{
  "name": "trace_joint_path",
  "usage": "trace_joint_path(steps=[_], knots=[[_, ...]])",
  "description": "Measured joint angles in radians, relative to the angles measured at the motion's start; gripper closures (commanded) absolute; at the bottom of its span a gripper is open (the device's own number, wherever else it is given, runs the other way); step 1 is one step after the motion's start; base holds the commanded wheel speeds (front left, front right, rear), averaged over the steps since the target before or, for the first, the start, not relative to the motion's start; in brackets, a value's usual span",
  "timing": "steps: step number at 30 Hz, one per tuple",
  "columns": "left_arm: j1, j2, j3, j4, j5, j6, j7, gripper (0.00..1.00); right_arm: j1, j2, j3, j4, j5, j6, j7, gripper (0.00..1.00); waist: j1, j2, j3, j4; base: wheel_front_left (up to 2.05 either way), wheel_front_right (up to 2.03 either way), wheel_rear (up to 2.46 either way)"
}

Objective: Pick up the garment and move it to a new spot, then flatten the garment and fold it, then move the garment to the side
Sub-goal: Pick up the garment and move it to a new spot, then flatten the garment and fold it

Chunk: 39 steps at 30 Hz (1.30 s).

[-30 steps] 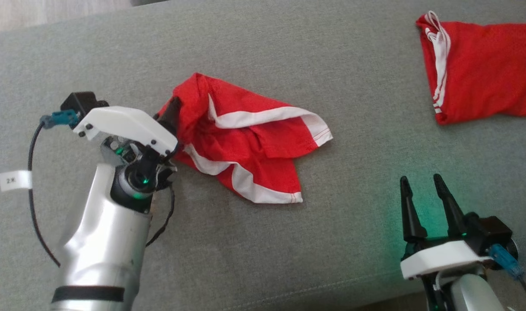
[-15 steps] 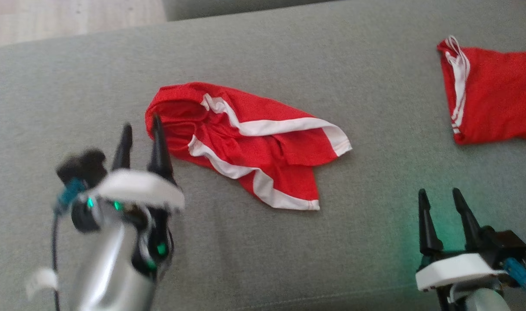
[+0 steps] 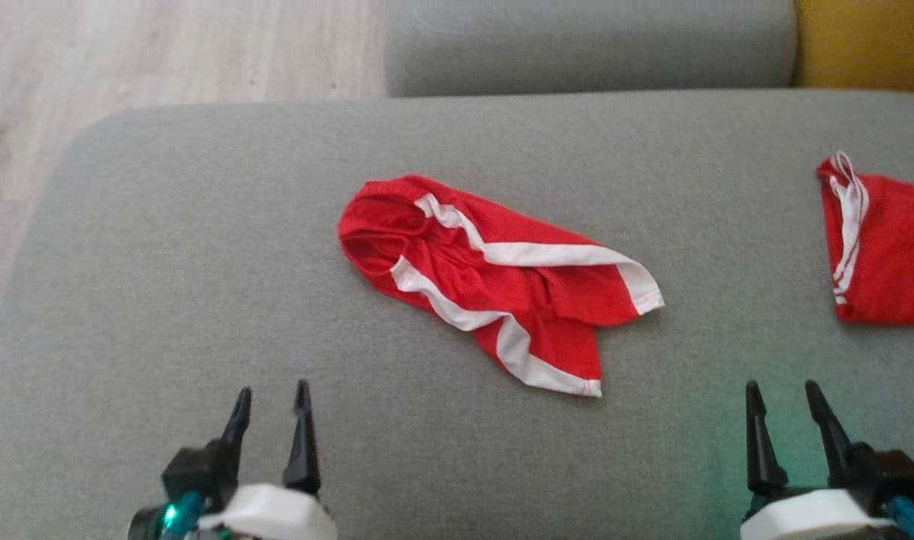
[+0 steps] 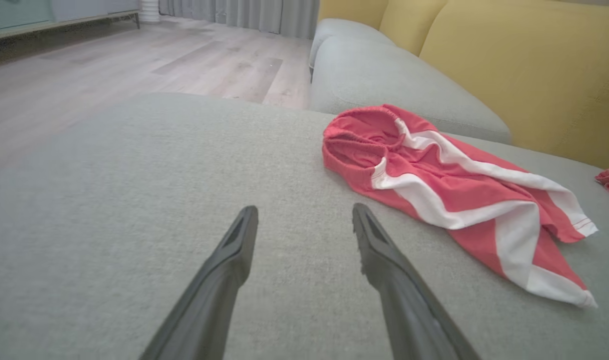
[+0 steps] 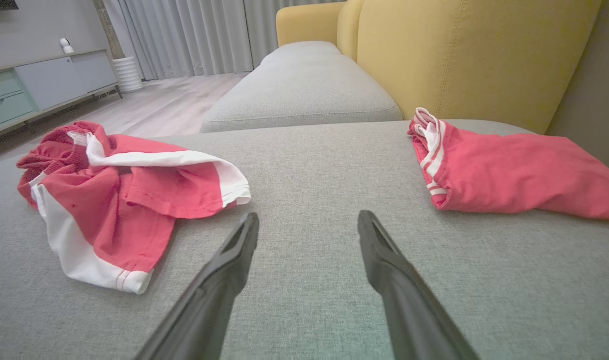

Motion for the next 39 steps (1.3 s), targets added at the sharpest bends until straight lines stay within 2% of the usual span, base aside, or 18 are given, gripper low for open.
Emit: trace_joint_path(steps=[6,13,25,31,39], knots=[[0.103,-0.003,0.092,-0.039,0.075,-0.029,0.000,0.00,0.039,0.001,-0.003,0.001,-0.009,0.000,0.000,0.00,0.0000,0.0000,-0.042,0.035,0.00,0.00,0.00],[0.129,-0.027,0.161,-0.040,0.124,-0.078,0.000,0.00,0.050,0.001,-0.002,0.001,-0.011,0.000,0.000,0.00,0.0000,0.0000,-0.057,0.043,0.00,0.00,0.00],[0.124,-0.056,0.181,-0.028,0.157,-0.140,0.000,0.00,0.049,0.001,0.019,0.003,-0.010,0.000,0.000,0.00,0.0000,0.0000,-0.048,0.009,0.00,0.00,0.00],[-0.018,-0.065,0.105,0.034,0.187,-0.167,0.014,0.00,0.044,0.001,0.030,-0.013,-0.010,0.000,0.000,0.00,0.0000,0.0000,-0.016,-0.026,0.00,0.00,0.00],[-0.366,-0.076,0.019,0.211,0.220,-0.202,0.203,0.00,-0.027,0.001,0.061,-0.036,-0.010,0.000,0.000,0.00,0.0000,0.0000,0.068,-0.085,0.00,0.00,0.00]])
